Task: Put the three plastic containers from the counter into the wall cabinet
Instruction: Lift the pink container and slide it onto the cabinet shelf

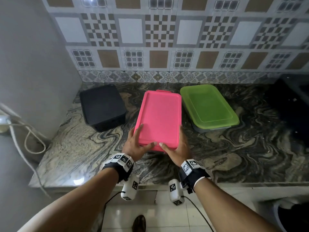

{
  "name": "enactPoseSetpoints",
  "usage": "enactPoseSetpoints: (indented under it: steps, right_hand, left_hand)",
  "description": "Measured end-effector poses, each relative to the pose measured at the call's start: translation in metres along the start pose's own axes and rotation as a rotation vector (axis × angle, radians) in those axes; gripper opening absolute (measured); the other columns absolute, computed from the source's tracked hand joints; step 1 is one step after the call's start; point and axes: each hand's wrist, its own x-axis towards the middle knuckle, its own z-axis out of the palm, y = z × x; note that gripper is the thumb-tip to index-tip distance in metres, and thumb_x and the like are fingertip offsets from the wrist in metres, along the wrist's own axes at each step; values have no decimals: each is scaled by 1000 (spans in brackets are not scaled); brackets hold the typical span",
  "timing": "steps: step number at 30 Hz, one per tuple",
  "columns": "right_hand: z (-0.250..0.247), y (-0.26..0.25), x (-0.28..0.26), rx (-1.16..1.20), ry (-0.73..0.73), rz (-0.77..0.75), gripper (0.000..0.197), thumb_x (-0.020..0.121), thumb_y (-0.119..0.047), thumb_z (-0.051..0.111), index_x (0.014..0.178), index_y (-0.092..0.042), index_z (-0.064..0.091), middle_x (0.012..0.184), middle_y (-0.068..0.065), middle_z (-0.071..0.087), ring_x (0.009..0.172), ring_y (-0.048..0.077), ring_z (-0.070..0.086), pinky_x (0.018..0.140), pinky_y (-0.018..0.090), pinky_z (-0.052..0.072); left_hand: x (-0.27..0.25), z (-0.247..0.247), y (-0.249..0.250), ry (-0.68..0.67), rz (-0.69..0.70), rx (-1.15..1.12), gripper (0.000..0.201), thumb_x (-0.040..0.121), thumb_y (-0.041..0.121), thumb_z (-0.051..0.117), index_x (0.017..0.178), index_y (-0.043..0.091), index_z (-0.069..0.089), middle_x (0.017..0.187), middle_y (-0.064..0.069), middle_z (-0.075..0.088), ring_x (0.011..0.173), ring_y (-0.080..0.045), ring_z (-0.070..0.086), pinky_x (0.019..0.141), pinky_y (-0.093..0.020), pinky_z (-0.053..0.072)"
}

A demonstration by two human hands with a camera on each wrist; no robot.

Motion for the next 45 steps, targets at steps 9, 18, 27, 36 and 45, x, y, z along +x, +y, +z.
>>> enactPoseSetpoints:
  steps: [9,18,27,36,45]
  right_hand:
    - [-50,-23,-101,146,3,-95,127,57,-88,68,160,-31,21,148,3,53,127,23,60,99,41,57]
    - [-140,-122,-163,223,24,-192,120,58,-84,73,157,-39,23,141,-9,58,122,15,63,98,45,58]
    - [-226,-246,-228,204,198,-377,113,59,-85,71,156,-47,25,144,-15,55,123,7,61,100,37,57]
    - [-294,-353,-308,220,323,-491,115,60,-75,76,158,-39,27,130,-16,61,102,2,69,81,27,63]
    - [-348,-440,-307,203,419,-633,75,61,-78,69,123,-36,62,107,-15,72,97,5,71,89,36,59]
  left_hand:
    - [-113,-1,35,139,42,-98,114,62,82,68,156,29,33,146,-5,38,122,-25,60,90,-33,61]
    - [-192,-68,129,300,191,-16,117,56,92,59,153,31,40,143,1,40,113,-18,59,90,-35,60]
    - [-267,-163,224,479,441,-190,113,54,86,71,150,31,45,132,11,45,113,-10,58,81,-10,52]
    - [-360,-248,308,537,623,-211,108,57,85,68,151,39,41,137,20,51,117,-7,59,91,-19,48]
    - [-378,-320,385,627,784,-81,106,66,86,61,151,25,45,150,0,53,125,-17,58,103,-37,47]
